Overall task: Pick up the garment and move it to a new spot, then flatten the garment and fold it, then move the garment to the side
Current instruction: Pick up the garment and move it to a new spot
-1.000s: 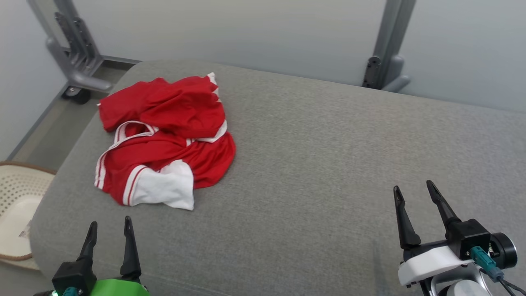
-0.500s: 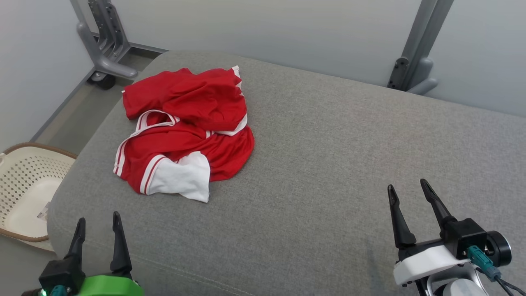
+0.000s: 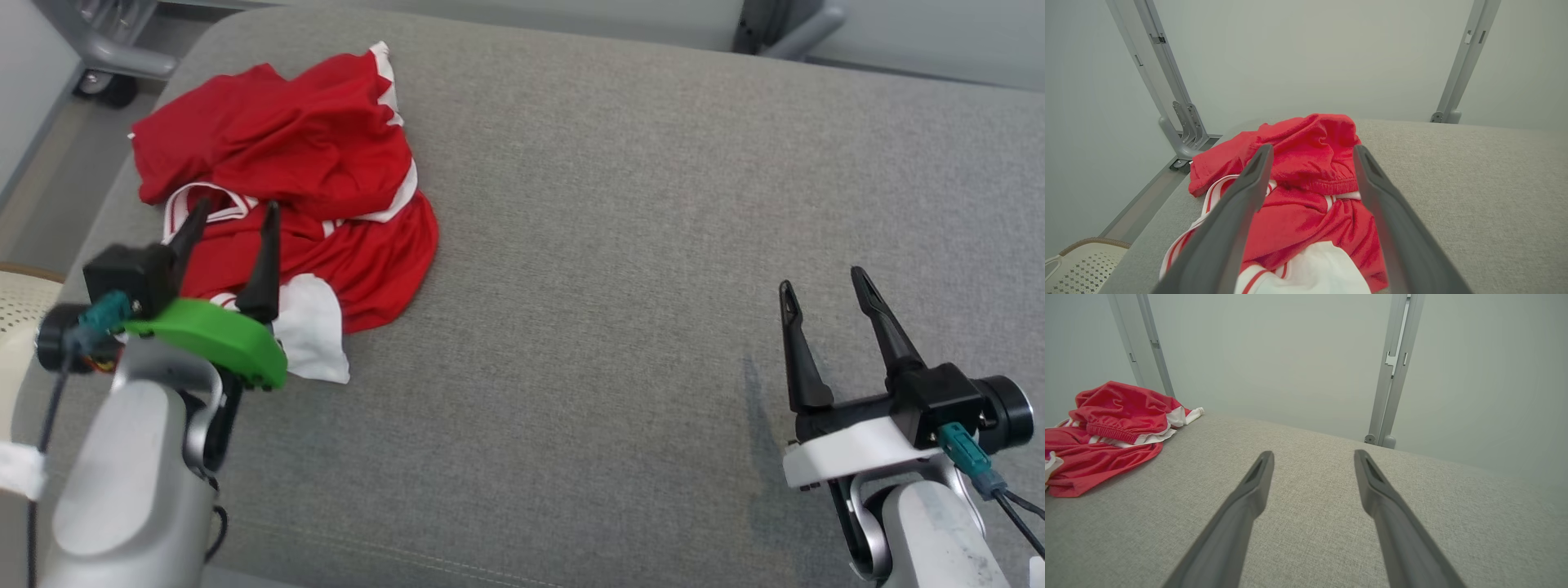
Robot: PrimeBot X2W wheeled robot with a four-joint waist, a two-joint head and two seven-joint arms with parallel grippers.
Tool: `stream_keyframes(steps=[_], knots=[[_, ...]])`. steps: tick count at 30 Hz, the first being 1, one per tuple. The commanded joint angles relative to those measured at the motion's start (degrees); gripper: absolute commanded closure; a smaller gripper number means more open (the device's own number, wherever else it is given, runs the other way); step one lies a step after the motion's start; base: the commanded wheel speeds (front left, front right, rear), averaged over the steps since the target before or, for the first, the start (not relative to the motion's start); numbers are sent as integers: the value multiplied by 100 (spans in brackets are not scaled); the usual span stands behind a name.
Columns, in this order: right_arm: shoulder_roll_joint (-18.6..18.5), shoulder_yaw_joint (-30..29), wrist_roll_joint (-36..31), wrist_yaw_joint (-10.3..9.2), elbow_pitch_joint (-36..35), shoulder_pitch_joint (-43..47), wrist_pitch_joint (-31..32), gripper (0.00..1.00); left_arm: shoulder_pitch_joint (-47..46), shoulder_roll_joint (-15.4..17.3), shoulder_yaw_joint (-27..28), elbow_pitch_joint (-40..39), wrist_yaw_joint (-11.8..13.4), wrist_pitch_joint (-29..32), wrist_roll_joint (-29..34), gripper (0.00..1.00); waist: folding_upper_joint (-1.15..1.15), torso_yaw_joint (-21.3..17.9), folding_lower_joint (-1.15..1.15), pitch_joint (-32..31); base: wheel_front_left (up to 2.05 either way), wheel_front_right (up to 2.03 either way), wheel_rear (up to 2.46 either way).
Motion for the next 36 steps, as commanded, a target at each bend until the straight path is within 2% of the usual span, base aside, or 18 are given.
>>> stream_keyframes(steps=[1, 4, 7, 14, 17, 20, 21, 22, 24, 26, 29, 36], knots=[[-14, 58, -35, -4, -65, -144, -19, 0, -304, 195, -146, 105, -14, 113, -143, 0, 6, -499, 0, 542, 0, 0, 0], [-16, 175, -21, -4, -126, -261, -19, 0, -913, 618, -508, 442, -16, 409, -481, 0, 6, -725, 0, 769, 0, 0, 0], [-11, 258, 7, -4, -234, -433, -19, 0, -1631, 905, -591, 1027, -14, 693, -1001, 0, 6, -951, 0, 1078, 0, 0, 0], [-78, 421, 22, -5, -381, -617, -19, 0, -2480, 1325, -624, 2218, -13, 785, -1188, 0, 6, -1351, 0, 1532, 0, 0, 0], [-83, 447, 48, -5, -450, -647, -19, 0, -2604, 1348, -897, 2577, -14, 887, -1214, 0, 6, -1477, 0, 1647, 0, 0, 0], [-80, 411, 51, -5, -491, -646, -19, 0, -2740, 1516, -1019, 2913, -13, 942, -1284, 0, 6, -1547, 0, 1707, 0, 0, 0], [-78, 410, 53, -5, -492, -642, -19, 0, -2744, 1516, -1093, 3024, -13, 983, -1280, 27, 6, -1561, 0, 1710, 0, 0, 0], [-75, 413, 59, -5, -487, -641, -19, 0, -2735, 1492, -1165, 3113, -13, 1018, -1311, 100, 6, -1574, 0, 1703, 0, 0, 0], [-71, 397, 82, -5, -458, -621, -19, 0, -2664, 1435, -1353, 3187, -14, 1184, -1442, 100, 6, -1579, 0, 1649, 0, 0, 0], [-56, 369, 101, -5, -446, -586, -19, 0, -2839, 1594, -1245, 3242, 77, 831, -1445, 100, 6, -1547, 0, 1582, 0, 0, 0], [-30, 385, 130, -5, -379, -537, -19, 0, -2943, 1485, -1235, 3344, 184, 437, -1396, 100, 6, -1485, 0, 1431, 0, 0, 0], [-2, 438, 242, -5, -257, -450, -19, 0, -3149, 1301, -1123, 3319, 211, -104, -1523, 100, 6, -1462, 0, 1007, 0, 0, 0]])
